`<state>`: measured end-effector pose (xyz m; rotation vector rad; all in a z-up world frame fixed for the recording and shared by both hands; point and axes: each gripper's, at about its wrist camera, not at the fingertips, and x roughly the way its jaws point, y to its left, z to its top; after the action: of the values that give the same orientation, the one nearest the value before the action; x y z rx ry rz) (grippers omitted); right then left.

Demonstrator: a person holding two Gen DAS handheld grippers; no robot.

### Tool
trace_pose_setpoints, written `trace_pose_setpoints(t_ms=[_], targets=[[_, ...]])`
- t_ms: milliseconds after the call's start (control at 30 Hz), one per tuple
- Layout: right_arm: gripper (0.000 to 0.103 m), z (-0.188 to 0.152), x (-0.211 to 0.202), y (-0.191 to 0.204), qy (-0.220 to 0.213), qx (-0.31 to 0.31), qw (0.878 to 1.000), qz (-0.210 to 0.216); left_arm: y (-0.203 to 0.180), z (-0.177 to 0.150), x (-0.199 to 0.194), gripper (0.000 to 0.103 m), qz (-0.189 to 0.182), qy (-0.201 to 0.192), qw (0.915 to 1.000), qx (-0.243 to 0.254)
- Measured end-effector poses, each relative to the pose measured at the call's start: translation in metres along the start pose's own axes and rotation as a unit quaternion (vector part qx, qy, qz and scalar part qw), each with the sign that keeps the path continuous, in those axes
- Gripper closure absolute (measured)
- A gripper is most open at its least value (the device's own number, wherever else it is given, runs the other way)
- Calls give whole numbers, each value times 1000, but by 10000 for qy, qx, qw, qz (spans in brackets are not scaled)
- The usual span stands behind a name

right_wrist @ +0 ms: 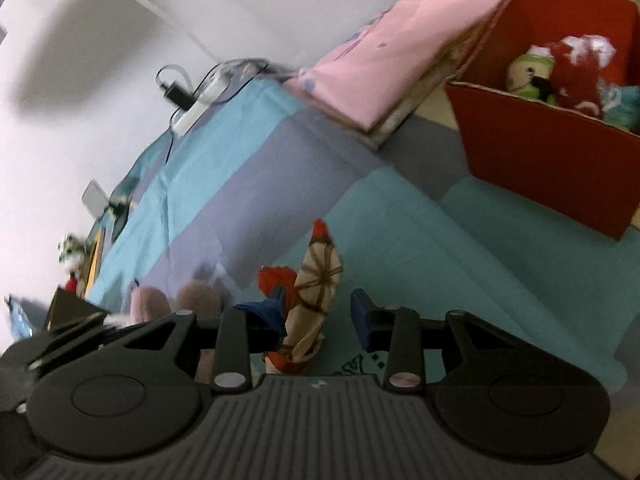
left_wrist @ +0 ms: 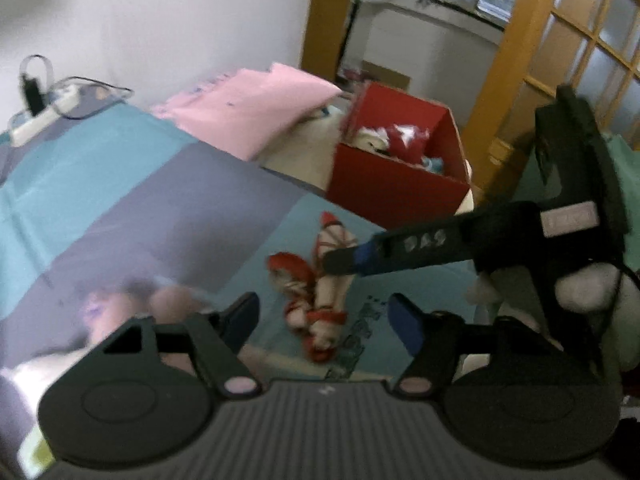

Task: Organize soft objects
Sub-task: 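Move the right gripper to the pile and grasp the red-and-white patterned cloth, then carry the patterned cloth into the box and open the right gripper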

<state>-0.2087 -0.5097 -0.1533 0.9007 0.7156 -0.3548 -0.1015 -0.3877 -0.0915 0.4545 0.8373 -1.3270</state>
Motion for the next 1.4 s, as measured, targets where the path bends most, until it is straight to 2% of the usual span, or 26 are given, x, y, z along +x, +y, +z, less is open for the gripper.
trace_pose_setpoints(t_ms=[100, 133, 200, 233, 400, 533, 667, 867, 967, 1100, 1267, 1400], targets=[[84, 2, 5, 4, 111, -295, 9995, -9, 0, 1, 32, 48, 88, 315, 9994, -94], [84, 3, 8, 6, 162, -420, 9990, -57, 1, 0, 42, 56, 140, 411, 9989, -151], [87, 3, 13, 9, 257, -617, 9977, -114, 3, -2, 57, 65, 219, 559, 9979, -231], [89, 4, 16, 10, 291, -692, 9971, -96, 1, -3, 57, 67, 297, 416, 9985, -195], [97, 3, 16, 17, 255, -1009, 9945, 82, 2, -1, 57, 78, 290, 392, 9985, -260], [101, 9, 11, 25, 217, -1029, 9938, 373, 9, -2, 39, 80, 375, 172, 9985, -368], [102, 9, 3, 51, 132, -1307, 9890, 674, 13, -1, 7, 80, 539, -175, 9971, -503], [101, 4, -10, 115, -25, -2022, 9721, 1193, 24, -12, -60, 80, 988, -737, 9900, -682], [101, 0, -10, 152, 32, -2272, 9617, 1535, 40, -25, -103, 80, 1228, -1016, 9832, -887], [101, -15, -1, 211, 137, -2651, 9425, 2029, 64, -52, -160, 80, 1668, -1352, 9690, -1219], [101, -47, 18, 282, 294, -3087, 9167, 2520, 94, -90, -216, 80, 2254, -1529, 9492, -1573], [101, -78, 35, 328, 523, -3293, 9011, 2771, 120, -128, -252, 80, 2595, -1546, 9341, -1905]])
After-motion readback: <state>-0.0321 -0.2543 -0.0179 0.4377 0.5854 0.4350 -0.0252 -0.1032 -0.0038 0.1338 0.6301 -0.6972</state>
